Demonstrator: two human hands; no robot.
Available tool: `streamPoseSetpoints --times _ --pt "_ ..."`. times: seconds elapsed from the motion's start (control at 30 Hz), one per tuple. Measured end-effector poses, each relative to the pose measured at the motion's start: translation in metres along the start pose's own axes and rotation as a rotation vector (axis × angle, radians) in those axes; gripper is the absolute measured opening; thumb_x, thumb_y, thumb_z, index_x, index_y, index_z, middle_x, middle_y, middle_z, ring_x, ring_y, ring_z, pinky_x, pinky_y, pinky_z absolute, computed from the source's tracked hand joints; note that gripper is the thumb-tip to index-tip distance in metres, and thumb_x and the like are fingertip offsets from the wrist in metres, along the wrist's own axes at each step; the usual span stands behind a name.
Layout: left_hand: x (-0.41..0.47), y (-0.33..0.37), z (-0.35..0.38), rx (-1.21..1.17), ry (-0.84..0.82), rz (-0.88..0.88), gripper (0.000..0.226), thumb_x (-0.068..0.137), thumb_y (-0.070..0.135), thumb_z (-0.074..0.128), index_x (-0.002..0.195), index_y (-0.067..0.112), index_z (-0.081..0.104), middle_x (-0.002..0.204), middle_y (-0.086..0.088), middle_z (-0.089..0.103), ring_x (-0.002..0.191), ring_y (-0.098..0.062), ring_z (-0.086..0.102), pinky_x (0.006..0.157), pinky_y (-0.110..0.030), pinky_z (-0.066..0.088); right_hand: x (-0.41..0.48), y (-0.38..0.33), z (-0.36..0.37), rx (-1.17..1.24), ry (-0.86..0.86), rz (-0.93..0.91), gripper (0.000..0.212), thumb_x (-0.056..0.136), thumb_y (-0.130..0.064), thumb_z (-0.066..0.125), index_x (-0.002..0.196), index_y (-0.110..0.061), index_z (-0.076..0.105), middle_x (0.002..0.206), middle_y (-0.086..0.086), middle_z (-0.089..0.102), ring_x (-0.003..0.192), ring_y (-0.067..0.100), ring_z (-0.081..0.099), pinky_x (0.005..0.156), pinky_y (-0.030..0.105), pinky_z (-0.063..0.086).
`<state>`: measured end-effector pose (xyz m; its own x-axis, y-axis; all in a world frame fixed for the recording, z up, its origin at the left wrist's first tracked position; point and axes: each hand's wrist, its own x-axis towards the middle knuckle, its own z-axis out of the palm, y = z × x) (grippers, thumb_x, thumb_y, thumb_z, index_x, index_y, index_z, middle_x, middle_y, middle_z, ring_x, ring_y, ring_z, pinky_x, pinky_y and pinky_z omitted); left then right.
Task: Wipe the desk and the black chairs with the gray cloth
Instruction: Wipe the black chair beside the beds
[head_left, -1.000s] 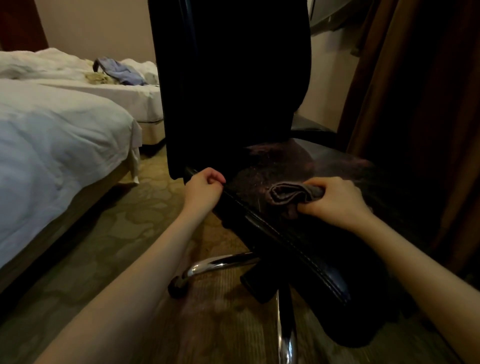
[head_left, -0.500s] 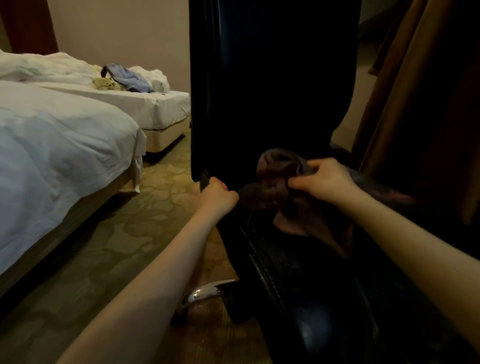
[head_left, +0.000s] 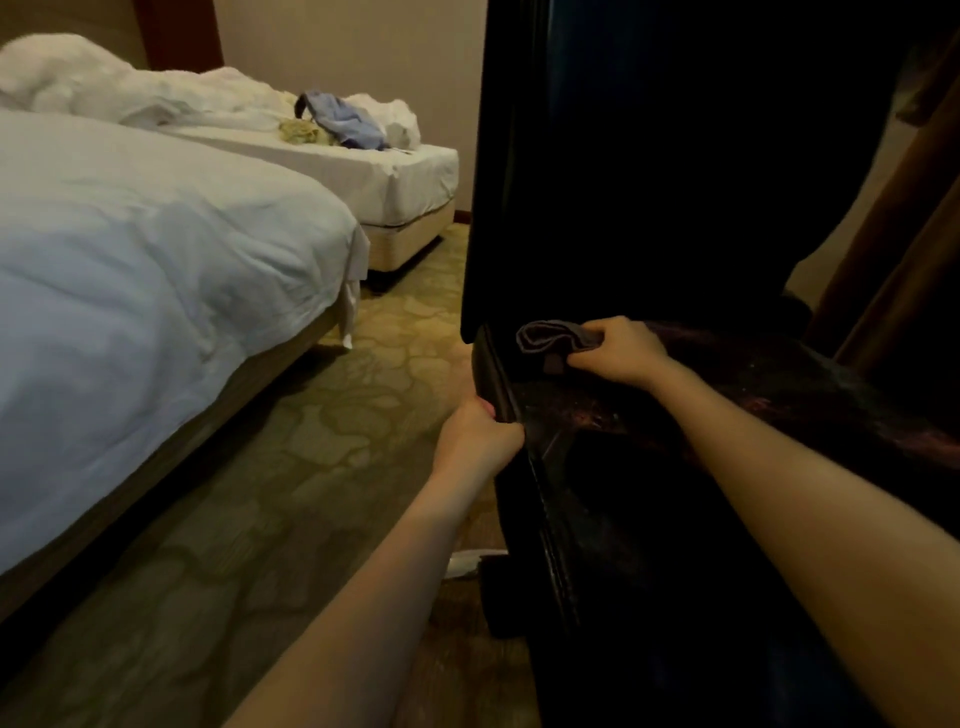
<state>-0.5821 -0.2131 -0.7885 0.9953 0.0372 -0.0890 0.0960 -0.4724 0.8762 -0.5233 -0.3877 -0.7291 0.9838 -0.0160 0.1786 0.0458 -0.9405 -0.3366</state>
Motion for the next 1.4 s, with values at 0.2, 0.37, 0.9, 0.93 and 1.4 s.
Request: streamPoseSetpoints --times 0.2,0.37,0.9,0.93,1.4 --pt "-0.04 0.013 0.0 0.113 0.141 -0.106 0.046 0.088 0.032 0.055 0.128 0.011 0.045 0.119 -0.009 0.056 0.115 -0.03 0.052 0.086 -0.034 0.041 -0.078 -0.025 -0.011 0.078 -0.186 -0.24 0.034 0.075 -0.031 0.072 0.109 -0.03 0.067 0.092 -0.007 0.062 0.094 0.015 0.06 0.08 0.028 0.047" --pt "-0.076 0.015 0.006 0.118 -0.01 -0.076 0.026 0.089 0.034 0.056 0.097 0.013 0.044 0.098 0.0 0.05 0.097 -0.021 0.051 0.079 -0.028 0.038 -0.066 -0.028 -0.03 0.118 -0.077 -0.262 0.041 0.073 -0.026 0.075 0.114 -0.021 0.068 0.108 0.004 0.068 0.105 0.02 0.06 0.084 0.026 0.043" --pt "-0.071 0.01 0.021 0.114 0.082 -0.179 0.025 0.084 0.024 0.057 0.07 0.023 0.036 0.076 0.005 0.045 0.082 -0.019 0.047 0.074 -0.029 0.038 -0.004 -0.032 0.015 -0.051 -0.196 -0.313 0.025 0.076 -0.049 0.061 0.1 -0.042 0.064 0.103 0.001 0.064 0.103 0.028 0.059 0.089 0.043 0.049" --pt "-0.071 0.011 0.02 0.113 0.079 -0.193 0.025 0.084 0.024 0.057 0.07 0.023 0.036 0.077 0.004 0.044 0.083 -0.019 0.047 0.073 -0.028 0.037 -0.012 -0.031 0.014 -0.045 -0.201 -0.322 0.015 0.076 -0.048 0.062 0.09 -0.043 0.063 0.096 -0.001 0.064 0.099 0.026 0.06 0.086 0.04 0.05" --pt "-0.144 0.032 -0.002 0.189 0.049 -0.145 0.015 0.089 0.023 0.059 0.082 0.016 0.047 0.095 -0.008 0.055 0.094 -0.026 0.056 0.076 -0.032 0.044 -0.108 -0.017 -0.012 -0.152 -0.179 -0.322 0.055 0.088 -0.046 0.054 0.14 -0.037 0.038 0.14 0.007 0.036 0.13 0.035 0.029 0.104 0.056 0.025"
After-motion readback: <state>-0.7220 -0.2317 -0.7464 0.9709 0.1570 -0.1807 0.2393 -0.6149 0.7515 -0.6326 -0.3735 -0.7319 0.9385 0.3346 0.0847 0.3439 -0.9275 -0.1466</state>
